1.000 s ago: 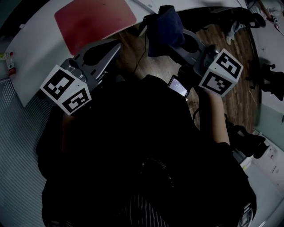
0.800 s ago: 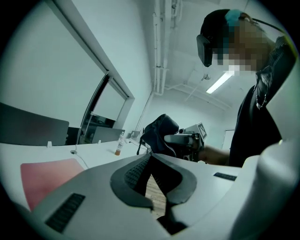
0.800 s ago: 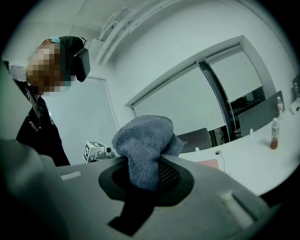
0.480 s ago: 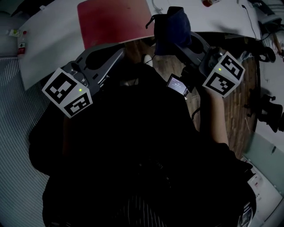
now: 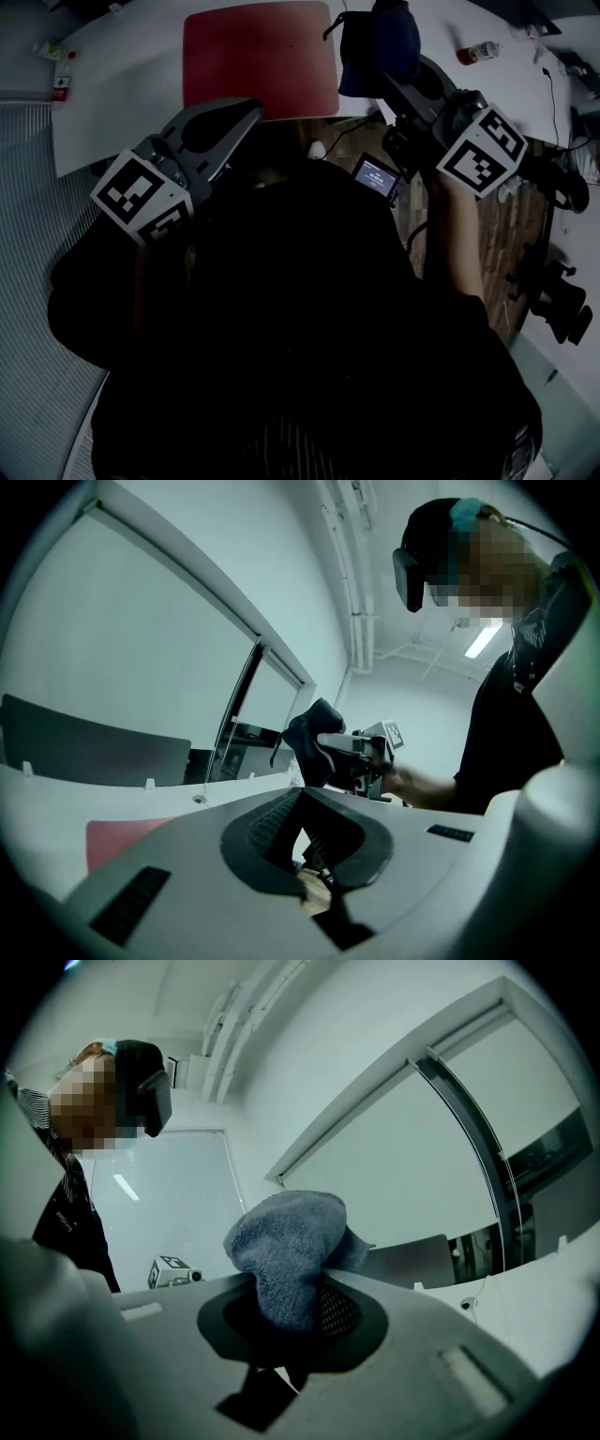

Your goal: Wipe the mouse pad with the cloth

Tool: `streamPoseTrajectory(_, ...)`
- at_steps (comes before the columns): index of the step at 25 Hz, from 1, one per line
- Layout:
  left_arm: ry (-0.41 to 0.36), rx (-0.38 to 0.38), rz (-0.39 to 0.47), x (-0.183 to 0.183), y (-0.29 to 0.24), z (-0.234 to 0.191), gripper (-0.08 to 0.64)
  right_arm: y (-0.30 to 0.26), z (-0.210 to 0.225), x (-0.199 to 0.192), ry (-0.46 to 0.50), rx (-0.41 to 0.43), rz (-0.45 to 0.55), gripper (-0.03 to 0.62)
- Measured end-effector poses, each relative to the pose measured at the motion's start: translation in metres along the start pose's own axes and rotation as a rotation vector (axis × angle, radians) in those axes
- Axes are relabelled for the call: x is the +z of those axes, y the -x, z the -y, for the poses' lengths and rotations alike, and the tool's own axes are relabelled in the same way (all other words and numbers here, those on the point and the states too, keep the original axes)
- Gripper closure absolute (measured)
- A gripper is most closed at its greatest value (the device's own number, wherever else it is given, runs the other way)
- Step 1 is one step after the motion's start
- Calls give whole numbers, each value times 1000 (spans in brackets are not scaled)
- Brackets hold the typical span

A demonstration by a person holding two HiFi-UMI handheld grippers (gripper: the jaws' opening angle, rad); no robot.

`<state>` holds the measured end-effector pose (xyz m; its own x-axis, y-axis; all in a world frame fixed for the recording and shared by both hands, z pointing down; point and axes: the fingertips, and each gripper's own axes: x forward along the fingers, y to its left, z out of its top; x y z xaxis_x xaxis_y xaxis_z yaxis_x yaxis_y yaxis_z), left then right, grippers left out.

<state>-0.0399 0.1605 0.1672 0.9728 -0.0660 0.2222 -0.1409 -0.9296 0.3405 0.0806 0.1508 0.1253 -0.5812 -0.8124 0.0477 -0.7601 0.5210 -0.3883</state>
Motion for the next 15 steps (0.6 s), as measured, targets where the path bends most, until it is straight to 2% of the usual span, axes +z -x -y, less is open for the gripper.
streamPoseTrajectory(2, 10, 56, 61, 15, -12, -14, 557, 1, 22, 5, -20, 12, 1, 523)
streamPoseTrajectory(5, 79, 152, 147, 31, -20, -40, 557, -4, 45, 8, -33, 43, -21, 523)
streamPoseTrajectory(15, 109, 216, -8, 23, -67, -69, 557, -4, 108, 6, -99, 115, -51, 523)
